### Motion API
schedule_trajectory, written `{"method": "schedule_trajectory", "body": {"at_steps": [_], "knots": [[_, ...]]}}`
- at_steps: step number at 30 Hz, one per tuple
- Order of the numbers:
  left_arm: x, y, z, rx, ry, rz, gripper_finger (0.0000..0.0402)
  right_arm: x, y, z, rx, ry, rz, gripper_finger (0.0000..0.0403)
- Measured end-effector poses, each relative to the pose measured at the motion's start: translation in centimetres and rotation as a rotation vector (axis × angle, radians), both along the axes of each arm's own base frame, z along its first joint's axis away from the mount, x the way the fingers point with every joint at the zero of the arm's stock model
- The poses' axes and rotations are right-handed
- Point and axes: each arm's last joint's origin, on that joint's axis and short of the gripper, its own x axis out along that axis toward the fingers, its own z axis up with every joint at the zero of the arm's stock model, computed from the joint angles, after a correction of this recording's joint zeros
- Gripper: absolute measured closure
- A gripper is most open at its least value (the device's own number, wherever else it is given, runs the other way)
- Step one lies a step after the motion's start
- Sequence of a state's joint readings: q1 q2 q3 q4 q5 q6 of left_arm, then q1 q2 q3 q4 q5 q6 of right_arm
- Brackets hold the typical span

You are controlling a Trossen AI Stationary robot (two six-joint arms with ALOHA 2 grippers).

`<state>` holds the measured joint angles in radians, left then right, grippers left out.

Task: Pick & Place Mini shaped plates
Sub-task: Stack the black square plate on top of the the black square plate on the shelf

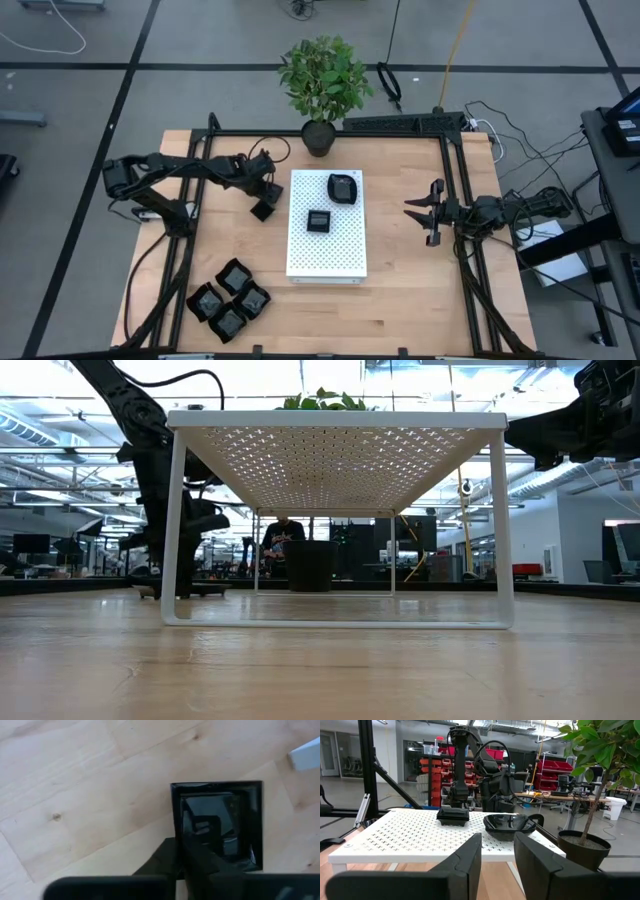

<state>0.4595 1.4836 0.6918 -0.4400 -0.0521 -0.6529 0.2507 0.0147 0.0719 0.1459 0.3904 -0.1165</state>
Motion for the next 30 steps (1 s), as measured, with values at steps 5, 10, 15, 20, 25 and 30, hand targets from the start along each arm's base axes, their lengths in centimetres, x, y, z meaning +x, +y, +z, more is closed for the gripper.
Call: {"method": "schedule_trajectory", "body": {"at_steps": [5,10,15,20,25,30], "knots": [[0.0,0.1,0.0,0.021,0.009,-0.004,0.0387,0.0,0.0,0.0,0.000,0.000,0.000,0.0301],[-0.3,0.1,1.1,0.057,-0.022,-0.004,0.0396,0.0,0.0,0.0,0.000,0.000,0.000,0.0301],[-1.1,-0.3,3.7,0.132,-0.103,-0.013,0.0399,0.0,0.0,0.0,0.000,0.000,0.000,0.0300],[-2.8,-1.0,6.9,0.212,-0.204,-0.010,0.0399,0.0,0.0,0.0,0.000,0.000,0.000,0.0301],[-4.7,-2.0,9.7,0.301,-0.313,-0.006,0.0400,0.0,0.0,0.0,0.000,0.000,0.000,0.0301],[-5.2,-3.2,12.4,0.395,-0.519,-0.104,0.0400,0.0,0.0,0.0,0.000,0.000,0.000,0.0301]]}}
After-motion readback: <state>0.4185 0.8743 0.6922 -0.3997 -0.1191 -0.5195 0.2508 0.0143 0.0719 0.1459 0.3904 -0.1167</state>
